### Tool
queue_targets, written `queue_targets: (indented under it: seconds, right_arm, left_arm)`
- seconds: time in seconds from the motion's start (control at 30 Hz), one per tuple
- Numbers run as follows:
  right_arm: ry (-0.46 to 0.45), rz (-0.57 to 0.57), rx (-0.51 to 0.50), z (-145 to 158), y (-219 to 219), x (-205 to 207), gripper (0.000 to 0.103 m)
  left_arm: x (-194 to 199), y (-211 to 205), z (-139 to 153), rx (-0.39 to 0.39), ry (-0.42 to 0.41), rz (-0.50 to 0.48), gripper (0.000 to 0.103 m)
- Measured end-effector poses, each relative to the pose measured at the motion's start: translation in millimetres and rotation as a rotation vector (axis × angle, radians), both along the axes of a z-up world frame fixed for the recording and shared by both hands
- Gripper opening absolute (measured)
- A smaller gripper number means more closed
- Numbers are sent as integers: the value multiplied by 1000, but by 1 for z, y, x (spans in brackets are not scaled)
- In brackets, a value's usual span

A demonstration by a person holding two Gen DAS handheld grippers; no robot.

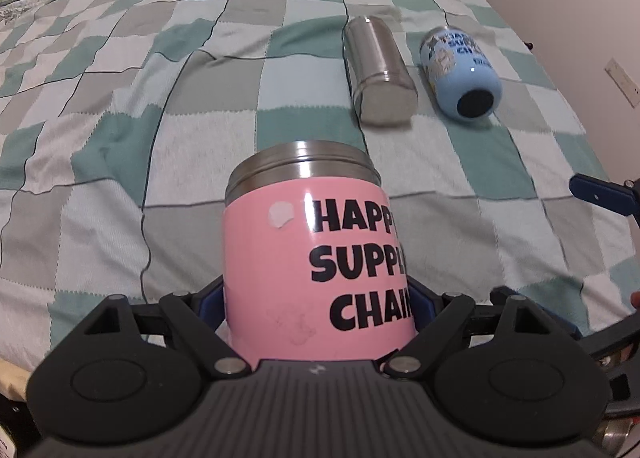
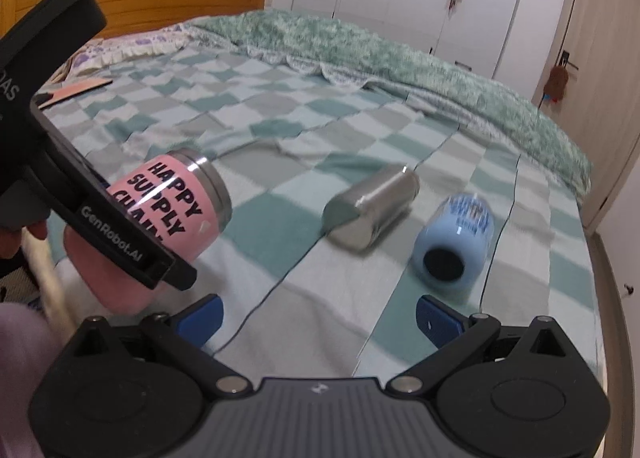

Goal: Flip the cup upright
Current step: 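Lift the pink tumbler with the right gripper and rotate it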

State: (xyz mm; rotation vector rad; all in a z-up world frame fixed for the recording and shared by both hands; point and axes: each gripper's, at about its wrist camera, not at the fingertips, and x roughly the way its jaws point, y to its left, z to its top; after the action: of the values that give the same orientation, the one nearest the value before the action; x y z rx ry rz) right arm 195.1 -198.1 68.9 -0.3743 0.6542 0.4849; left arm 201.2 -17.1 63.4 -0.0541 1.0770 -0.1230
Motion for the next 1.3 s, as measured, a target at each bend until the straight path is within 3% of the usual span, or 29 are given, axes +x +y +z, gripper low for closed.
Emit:
queue_targets:
  seconds: [0.37, 0.6, 0.67, 0.77, 0.93, 1.07, 1.3]
  right_arm:
    - [52, -38, -6, -19, 8, -10, 103]
    - [73, -57, -13, -27, 13, -9, 103]
    - [73, -58, -13, -26, 14, -10, 103]
    - [61, -64, -14, -21, 16, -13, 103]
    - [45, -53, -7, -11, 23, -22, 103]
    - [45, -58, 13, -4, 36, -23, 103]
    - [109, -107, 85, 1, 70, -10, 103]
  left_arm:
    - [6, 14, -32, 45, -14, 9, 88]
    - [9, 10, -34, 61, -26, -22, 88]
    - [7, 11, -32, 66, -21, -44, 90]
    - [0, 18, -18, 38, -65, -46, 103]
    - [-20, 43, 20, -15, -166, -30, 103]
    - [-31, 70, 32, 19, -212, 2, 103]
    - [-45, 122, 23, 139, -279, 40, 103]
